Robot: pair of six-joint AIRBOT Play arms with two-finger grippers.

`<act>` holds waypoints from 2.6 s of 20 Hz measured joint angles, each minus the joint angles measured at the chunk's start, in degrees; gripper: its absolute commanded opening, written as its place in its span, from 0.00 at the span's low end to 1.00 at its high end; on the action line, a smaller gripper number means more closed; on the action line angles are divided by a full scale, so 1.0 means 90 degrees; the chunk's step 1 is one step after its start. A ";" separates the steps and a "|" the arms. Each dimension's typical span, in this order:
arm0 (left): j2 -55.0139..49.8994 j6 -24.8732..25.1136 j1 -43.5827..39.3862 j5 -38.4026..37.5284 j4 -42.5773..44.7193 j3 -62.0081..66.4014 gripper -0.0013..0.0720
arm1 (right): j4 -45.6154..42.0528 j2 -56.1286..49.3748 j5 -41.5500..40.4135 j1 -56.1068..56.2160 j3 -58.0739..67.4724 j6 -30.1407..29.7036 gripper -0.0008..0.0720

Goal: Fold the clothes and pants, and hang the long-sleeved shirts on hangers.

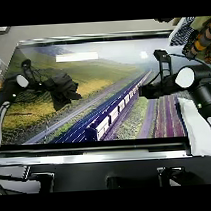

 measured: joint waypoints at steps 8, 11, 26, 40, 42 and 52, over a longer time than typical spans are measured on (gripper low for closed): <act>-0.0187 0.0505 -0.0109 -0.0886 -0.1341 0.0794 0.04 | 0.0561 0.0000 0.0036 -0.0002 0.0002 0.0000 0.06; 0.0141 0.0860 -0.0403 -0.1387 -0.2256 0.1156 0.04 | 0.0542 0.0039 0.0141 -0.0007 0.0012 0.0102 0.18; -0.0136 0.0680 -0.3563 -0.0733 -0.4138 0.1379 0.35 | -0.3014 0.2314 0.2387 -0.0010 0.0019 0.1158 0.21; 0.1163 0.0461 -0.0894 -0.3395 -0.1263 0.1328 0.49 | -0.1336 0.1127 0.1362 -0.0406 0.1360 0.2657 0.50; 0.1496 0.0461 -0.0476 -0.3706 -0.0758 0.1154 0.49 | -0.0988 0.0979 0.1224 -0.1064 0.1610 0.2358 0.50; 0.2038 0.0454 0.0250 -0.3951 -0.0109 -0.0019 0.49 | 0.2533 -0.0321 0.1083 -0.3636 -0.0736 -0.1112 0.70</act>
